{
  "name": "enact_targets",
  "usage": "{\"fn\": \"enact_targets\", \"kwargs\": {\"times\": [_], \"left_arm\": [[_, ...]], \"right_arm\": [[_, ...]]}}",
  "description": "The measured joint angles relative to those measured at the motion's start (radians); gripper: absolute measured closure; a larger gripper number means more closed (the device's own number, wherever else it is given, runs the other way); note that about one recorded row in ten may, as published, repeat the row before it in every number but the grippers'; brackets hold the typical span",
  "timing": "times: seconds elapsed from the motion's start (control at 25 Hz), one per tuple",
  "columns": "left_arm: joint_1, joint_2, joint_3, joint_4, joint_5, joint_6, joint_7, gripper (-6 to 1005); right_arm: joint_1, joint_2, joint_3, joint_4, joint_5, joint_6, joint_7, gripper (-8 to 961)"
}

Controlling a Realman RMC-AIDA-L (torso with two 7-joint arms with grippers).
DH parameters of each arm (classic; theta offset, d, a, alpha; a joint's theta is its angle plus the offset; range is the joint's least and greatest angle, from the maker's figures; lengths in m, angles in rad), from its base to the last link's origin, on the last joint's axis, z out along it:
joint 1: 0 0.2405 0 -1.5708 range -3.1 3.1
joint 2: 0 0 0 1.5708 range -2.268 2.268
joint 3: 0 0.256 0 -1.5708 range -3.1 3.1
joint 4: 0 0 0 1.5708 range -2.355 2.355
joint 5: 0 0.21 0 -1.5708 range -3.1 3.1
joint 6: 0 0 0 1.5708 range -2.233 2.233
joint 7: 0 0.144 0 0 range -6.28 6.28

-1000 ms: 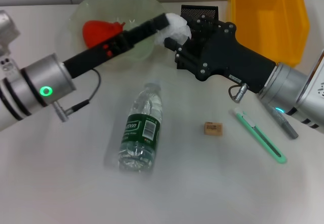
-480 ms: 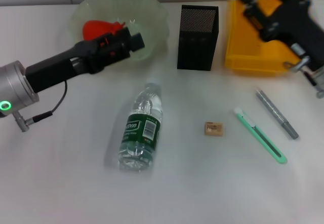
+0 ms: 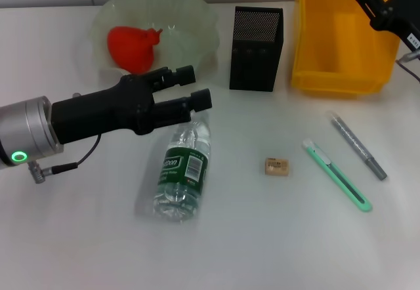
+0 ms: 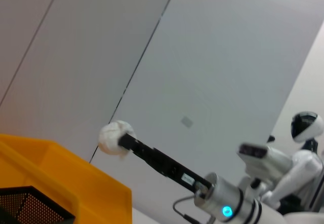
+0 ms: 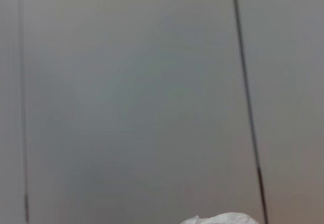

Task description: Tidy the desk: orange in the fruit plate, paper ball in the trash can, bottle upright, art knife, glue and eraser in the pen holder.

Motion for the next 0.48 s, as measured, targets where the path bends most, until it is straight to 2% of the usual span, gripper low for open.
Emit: {"fn": "enact_targets", "kwargs": {"times": [0.28,0.48], "left_arm": [[0.019,0.004,0.008,0.005,0.032,-0.008,0.109,210],[0.023,0.006,0.005,0.017,0.033,-0.014,0.117,209]], "right_arm": [[0.004,-0.001,0.029,-0.036,0.015,0.076,0.090,341],[0.010,-0.002,0.027,-0.038,0.017,0.093,0.105,313]]}}
